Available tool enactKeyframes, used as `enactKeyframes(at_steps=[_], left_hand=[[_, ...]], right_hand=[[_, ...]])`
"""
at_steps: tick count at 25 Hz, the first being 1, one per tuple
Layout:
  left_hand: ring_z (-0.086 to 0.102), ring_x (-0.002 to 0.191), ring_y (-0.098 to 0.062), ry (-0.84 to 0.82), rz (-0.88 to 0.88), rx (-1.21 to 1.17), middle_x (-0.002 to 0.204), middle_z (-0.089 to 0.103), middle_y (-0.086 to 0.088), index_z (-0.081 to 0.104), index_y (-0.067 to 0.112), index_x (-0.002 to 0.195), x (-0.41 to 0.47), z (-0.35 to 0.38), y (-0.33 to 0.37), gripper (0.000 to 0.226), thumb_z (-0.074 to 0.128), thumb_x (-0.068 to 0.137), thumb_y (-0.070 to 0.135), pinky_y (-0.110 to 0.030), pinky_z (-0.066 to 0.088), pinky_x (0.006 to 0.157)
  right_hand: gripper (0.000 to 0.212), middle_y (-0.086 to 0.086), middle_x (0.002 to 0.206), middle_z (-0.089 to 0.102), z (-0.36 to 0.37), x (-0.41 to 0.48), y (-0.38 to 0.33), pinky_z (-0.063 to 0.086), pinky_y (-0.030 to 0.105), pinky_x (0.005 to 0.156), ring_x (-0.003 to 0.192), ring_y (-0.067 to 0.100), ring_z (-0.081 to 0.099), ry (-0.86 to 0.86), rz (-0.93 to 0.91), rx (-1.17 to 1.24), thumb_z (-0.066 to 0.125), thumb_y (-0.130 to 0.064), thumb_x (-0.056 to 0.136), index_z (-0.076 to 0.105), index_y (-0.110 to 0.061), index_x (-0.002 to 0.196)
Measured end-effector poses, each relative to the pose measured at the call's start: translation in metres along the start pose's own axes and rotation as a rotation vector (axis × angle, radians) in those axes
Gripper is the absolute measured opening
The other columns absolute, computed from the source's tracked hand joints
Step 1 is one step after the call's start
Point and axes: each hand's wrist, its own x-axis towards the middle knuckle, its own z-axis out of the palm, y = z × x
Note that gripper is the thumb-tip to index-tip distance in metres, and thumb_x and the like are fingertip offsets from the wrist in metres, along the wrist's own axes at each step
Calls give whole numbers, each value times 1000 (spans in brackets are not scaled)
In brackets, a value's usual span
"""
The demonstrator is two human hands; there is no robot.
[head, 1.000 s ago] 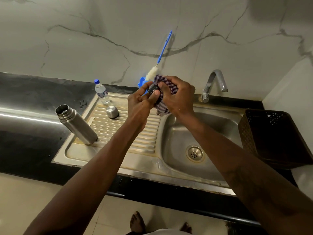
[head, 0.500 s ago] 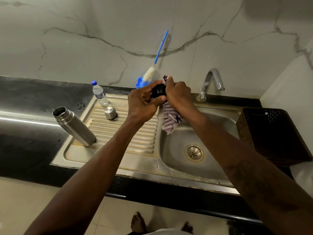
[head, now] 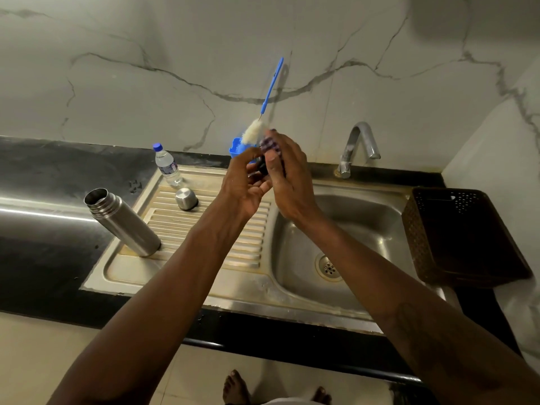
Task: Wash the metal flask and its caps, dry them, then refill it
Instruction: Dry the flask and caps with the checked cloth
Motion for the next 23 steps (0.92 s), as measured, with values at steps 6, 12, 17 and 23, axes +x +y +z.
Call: enactKeyframes(at_steps=[6, 12, 17, 23], left_hand=[[72, 100, -29, -62, -79, -184, 117, 67, -20, 57, 1, 143, -3, -10, -10, 49, 65, 98, 18, -37, 64, 75], [75, 87, -27, -143, 29, -68, 102, 71, -19, 63, 2, 119, -11, -2, -2, 26, 68, 96, 13, -37, 63, 74], [69, 120, -40, -126, 42, -110, 118, 70, -25, 63, 0, 127, -9, -8, -14, 36, 71, 94, 11, -50, 57, 103], [74, 107, -29, -177, 20, -177, 119, 68, -21, 62, 3, 127, -6, -12, -21, 29, 64, 98, 4, -39, 62, 85]], right_hand=[[42, 11, 156, 47, -16, 7, 14, 35, 26, 120, 146, 5, 37, -61, -240, -60, 62, -11, 99, 60, -11, 141], [26, 8, 117, 74, -8, 10, -9, 41, 7, 100, 102, 13, 68, 214, -85, -134, 61, -12, 101, 69, -5, 125], [30, 4, 118, 70, -21, 23, -7, 57, 29, 84, 100, 16, 67, 97, 305, 126, 51, -35, 107, 53, -16, 131], [41, 11, 135, 62, -26, 12, 11, 54, 29, 98, 116, 20, 64, -134, -287, -129, 50, -30, 107, 54, -8, 141]])
